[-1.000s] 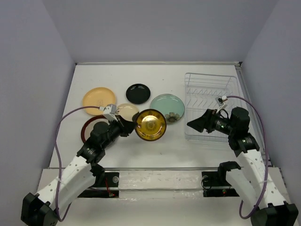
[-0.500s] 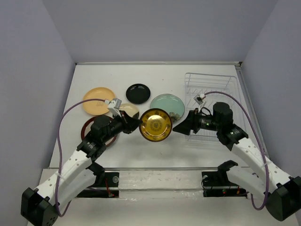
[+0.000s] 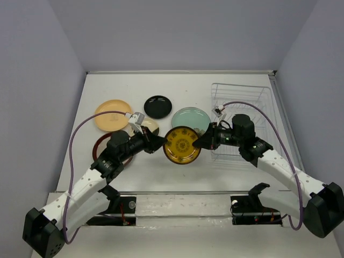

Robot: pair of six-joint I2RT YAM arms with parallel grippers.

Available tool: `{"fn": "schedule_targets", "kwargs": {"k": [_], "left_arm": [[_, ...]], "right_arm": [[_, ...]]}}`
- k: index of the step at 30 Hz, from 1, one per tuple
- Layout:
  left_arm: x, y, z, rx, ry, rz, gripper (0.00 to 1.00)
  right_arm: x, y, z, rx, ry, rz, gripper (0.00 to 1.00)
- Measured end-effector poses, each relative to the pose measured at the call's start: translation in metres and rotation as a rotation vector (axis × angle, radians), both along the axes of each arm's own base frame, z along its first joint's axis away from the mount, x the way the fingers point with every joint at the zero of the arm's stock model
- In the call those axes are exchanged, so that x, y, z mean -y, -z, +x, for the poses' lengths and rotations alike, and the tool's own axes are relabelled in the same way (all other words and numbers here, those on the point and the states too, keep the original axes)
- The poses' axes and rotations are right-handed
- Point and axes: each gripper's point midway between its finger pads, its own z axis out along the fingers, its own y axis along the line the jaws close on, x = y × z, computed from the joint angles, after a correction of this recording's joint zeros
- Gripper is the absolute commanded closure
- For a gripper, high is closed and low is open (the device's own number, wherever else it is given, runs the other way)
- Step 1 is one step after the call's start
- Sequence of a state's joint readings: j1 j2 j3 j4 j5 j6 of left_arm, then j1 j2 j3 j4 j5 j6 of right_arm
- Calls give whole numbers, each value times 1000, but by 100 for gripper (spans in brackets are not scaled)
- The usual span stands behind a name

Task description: Load the plates into the dish rack

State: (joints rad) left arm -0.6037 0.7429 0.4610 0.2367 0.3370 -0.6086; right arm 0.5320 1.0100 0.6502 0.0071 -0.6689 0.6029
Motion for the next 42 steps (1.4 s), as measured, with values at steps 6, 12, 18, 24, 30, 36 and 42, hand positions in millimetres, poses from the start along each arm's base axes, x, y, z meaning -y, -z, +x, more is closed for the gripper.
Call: {"fn": "schedule_targets", "kwargs": {"k": [6, 12, 18, 24, 30, 36, 42], "left_arm": [[2, -11, -3, 41, 34, 14, 6], [-17, -57, -6, 168, -8, 77, 1], [-43, -75, -18, 280, -74, 111, 1], [-47, -57, -24, 268, -62, 152, 1], [-52, -60, -32, 294, -60, 134, 1], [-55, -68, -37, 326, -63, 112, 1], [-52, -68, -41, 326, -43, 108, 1]], "right_arm": [[5, 6, 18, 5, 110, -48, 93], [42, -22, 58, 110, 386, -194, 93], [139, -89, 117, 322, 906, -386, 93], [259, -81, 149, 291, 1326, -687, 93], [355, -34, 159, 127, 1493, -958, 93], [378, 0, 171, 53, 1482, -1061, 93], [383, -7, 178, 104, 1461, -1097, 93]]}}
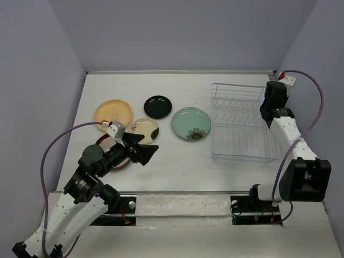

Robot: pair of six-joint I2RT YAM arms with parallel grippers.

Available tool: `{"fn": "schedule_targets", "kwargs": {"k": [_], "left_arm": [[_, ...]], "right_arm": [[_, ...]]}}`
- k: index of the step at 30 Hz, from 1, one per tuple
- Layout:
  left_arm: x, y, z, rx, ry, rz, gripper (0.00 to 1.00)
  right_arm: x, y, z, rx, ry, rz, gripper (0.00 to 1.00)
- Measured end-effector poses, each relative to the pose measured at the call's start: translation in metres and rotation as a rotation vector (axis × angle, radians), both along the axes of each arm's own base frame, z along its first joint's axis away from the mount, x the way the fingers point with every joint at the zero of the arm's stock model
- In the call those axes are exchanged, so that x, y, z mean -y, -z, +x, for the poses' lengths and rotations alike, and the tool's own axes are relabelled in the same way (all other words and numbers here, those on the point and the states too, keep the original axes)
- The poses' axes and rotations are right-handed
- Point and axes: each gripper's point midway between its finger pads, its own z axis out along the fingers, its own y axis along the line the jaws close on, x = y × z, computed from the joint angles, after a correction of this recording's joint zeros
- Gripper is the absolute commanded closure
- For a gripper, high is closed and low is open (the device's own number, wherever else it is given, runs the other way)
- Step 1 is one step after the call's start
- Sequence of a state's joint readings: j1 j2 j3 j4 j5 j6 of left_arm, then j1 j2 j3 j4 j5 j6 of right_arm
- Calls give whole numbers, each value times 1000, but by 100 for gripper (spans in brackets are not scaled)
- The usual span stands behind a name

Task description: Load the plates into the dish rack

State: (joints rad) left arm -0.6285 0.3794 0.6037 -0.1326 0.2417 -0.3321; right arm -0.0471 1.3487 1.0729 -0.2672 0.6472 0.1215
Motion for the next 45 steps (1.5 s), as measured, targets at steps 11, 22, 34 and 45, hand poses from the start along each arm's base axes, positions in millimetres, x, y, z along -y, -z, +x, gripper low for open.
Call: {"fn": "schedule_targets", "kwargs": {"k": [11, 22, 34, 45], "left_arm": [[3, 0, -4, 0, 18, 1, 1], [5, 8, 2, -29, 6, 23, 1], [7, 15, 6, -53, 3, 41, 1], [7, 15, 6, -53, 0, 42, 1]], "right_arm": [[-1, -7, 9, -31, -97, -68, 93], [-8, 22, 27, -99, -152, -51, 93], [12, -32, 12, 4, -64, -121, 93], [11, 20, 19, -109, -116, -72, 93]]}}
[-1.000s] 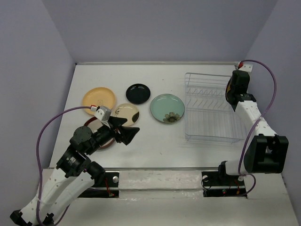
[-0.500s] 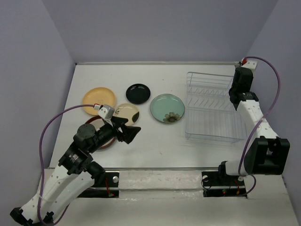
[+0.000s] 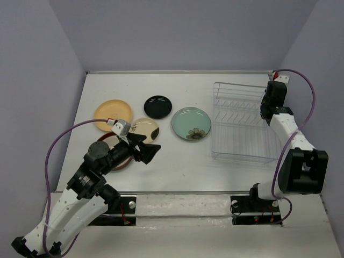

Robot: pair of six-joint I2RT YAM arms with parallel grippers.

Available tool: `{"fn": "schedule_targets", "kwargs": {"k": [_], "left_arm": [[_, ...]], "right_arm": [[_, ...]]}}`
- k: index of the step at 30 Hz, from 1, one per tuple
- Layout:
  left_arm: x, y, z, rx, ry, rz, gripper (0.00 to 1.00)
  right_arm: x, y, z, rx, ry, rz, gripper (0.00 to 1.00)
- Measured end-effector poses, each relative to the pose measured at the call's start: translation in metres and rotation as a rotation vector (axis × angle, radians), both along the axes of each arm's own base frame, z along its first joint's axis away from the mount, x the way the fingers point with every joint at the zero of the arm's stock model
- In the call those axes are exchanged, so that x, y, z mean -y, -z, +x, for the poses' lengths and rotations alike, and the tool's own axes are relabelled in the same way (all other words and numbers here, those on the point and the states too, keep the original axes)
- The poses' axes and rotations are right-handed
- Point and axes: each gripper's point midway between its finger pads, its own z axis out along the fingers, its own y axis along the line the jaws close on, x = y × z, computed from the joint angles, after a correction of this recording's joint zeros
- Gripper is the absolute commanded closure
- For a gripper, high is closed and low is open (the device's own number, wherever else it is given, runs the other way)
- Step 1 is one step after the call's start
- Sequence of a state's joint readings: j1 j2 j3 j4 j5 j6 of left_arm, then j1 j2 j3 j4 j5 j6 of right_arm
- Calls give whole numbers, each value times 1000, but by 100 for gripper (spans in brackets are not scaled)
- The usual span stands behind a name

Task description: Load the plates into the dish rack

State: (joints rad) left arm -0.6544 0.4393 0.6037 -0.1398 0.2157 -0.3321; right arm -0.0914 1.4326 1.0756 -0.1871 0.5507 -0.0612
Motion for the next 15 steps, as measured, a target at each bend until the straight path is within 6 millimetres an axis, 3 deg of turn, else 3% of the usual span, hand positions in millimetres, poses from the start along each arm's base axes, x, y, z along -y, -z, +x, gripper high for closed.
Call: {"fn": "schedule_targets", "kwargs": {"k": [5, 8, 10, 11, 12, 14, 15], "left_arm": [[0, 1, 1, -3, -2, 2, 1], [1, 5, 3, -15, -7, 12, 1], [2, 8, 5, -28, -9, 22, 1], [3, 11, 7, -37, -11, 29, 1], [4, 14, 8, -46, -12, 36, 1], [5, 20, 10, -66, -16, 51, 1], [5, 23, 12, -77, -19, 59, 1]], "right_arm": [[-14, 9, 10, -19, -103, 35, 91], [-18, 28, 18, -61, -153, 61, 87], [-23, 46, 24, -102, -190, 91, 71], [-25, 54, 26, -123, -199, 96, 47], [-27, 53, 30, -119, -214, 106, 34], [-31, 52, 36, -115, -234, 113, 20], [-32, 50, 38, -114, -238, 112, 18]]}}
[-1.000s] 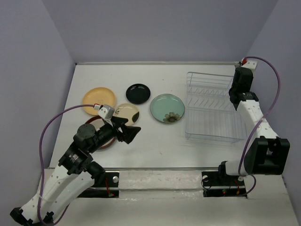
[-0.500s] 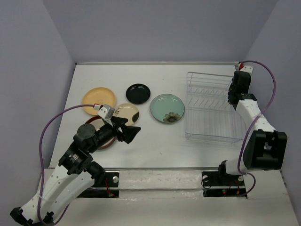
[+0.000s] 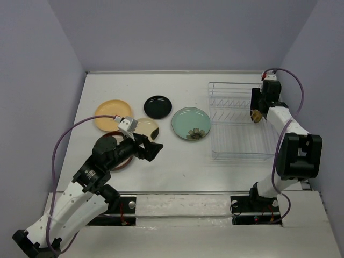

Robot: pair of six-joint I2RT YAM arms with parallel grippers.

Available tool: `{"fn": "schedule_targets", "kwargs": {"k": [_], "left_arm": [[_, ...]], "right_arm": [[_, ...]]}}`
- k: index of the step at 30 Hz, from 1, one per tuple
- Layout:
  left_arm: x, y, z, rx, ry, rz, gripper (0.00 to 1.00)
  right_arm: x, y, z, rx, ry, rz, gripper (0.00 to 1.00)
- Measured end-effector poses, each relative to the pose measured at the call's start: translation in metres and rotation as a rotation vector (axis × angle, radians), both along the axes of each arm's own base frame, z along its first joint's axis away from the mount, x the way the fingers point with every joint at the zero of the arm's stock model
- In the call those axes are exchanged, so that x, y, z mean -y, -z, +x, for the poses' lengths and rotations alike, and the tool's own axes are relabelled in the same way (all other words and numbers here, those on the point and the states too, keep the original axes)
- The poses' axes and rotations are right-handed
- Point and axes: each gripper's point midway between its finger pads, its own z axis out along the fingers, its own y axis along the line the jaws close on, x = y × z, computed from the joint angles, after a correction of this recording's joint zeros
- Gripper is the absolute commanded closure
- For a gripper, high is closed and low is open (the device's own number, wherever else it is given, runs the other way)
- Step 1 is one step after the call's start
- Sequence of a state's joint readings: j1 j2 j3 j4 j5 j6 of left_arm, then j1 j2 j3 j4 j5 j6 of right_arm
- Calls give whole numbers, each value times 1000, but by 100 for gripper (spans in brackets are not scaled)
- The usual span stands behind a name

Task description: Load the plates into the dish rack

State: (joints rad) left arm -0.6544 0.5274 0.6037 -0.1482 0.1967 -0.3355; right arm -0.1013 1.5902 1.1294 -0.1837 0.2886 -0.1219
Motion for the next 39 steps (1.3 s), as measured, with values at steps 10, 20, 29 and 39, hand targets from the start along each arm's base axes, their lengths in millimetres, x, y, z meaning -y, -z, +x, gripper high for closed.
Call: {"fn": "schedule_targets", "kwargs": {"k": [10, 20, 29, 39], "left_arm": [[15, 26, 18, -166, -55, -28, 1], [23, 98, 81, -312, -321, -32, 7], [42, 149, 150, -364, -484, 119, 10], [75, 176, 192, -406, -502, 122, 14]], "right_arm": [[-22, -94, 7, 251, 93, 229, 11], [-127, -151, -81, 494, -184, 590, 13], [-206, -84, -147, 365, -407, 828, 17], [-228, -78, -173, 357, -520, 919, 24]]}}
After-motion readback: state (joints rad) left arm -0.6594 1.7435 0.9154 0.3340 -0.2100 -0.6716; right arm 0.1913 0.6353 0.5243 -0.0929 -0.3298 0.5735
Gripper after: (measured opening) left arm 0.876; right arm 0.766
